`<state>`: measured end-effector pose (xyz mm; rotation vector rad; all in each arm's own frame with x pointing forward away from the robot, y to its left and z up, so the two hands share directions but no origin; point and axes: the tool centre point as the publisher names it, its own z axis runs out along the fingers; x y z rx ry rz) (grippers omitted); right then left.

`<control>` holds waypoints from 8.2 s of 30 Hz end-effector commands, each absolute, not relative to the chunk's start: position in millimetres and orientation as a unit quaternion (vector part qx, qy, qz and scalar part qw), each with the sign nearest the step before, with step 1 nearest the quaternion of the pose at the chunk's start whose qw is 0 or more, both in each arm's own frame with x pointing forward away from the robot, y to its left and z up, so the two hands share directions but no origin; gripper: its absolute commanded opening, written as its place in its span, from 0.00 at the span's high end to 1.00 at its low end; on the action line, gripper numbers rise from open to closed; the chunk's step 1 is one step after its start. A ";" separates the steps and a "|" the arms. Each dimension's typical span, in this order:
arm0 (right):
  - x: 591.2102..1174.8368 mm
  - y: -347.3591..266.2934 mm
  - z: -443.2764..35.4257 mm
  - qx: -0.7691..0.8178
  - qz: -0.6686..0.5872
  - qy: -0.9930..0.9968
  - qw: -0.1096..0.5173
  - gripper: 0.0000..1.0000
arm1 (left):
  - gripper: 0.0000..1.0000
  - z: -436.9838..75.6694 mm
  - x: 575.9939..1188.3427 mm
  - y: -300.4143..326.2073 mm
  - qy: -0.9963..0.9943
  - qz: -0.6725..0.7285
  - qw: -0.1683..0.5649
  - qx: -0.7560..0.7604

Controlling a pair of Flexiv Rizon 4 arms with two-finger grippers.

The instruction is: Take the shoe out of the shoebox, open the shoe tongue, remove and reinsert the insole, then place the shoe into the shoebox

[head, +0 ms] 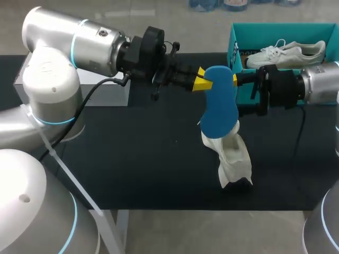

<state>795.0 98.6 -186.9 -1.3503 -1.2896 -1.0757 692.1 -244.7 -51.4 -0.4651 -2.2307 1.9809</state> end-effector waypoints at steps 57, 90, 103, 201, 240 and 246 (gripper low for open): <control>795.2 99.8 -187.5 -0.552 -0.440 -0.527 0.473 0.00 | 1.00 -85.4 633.3 -256.9 -0.702 0.549 -0.178 -0.418; 795.2 99.8 -187.5 -0.552 -0.440 -0.527 0.473 0.00 | 1.00 -120.4 667.9 -255.8 -0.652 0.440 -0.272 -0.554; 795.2 99.8 -187.5 -0.552 -0.440 -0.527 0.473 0.00 | 1.00 -131.8 621.0 -238.5 -0.660 0.379 -0.303 -0.573; 795.2 99.8 -187.5 -0.552 -0.440 -0.527 0.473 1.00 | 0.08 -175.0 683.3 -280.9 -0.602 0.357 -0.356 -0.620; 795.2 99.8 -187.5 -0.552 -0.440 -0.527 0.473 1.00 | 0.00 -74.1 783.7 -273.9 -0.754 0.163 -0.079 -0.631; 795.2 99.8 -187.5 -0.552 -0.440 -0.527 0.473 1.00 | 0.00 -70.7 786.9 -275.7 -0.764 0.158 -0.093 -0.619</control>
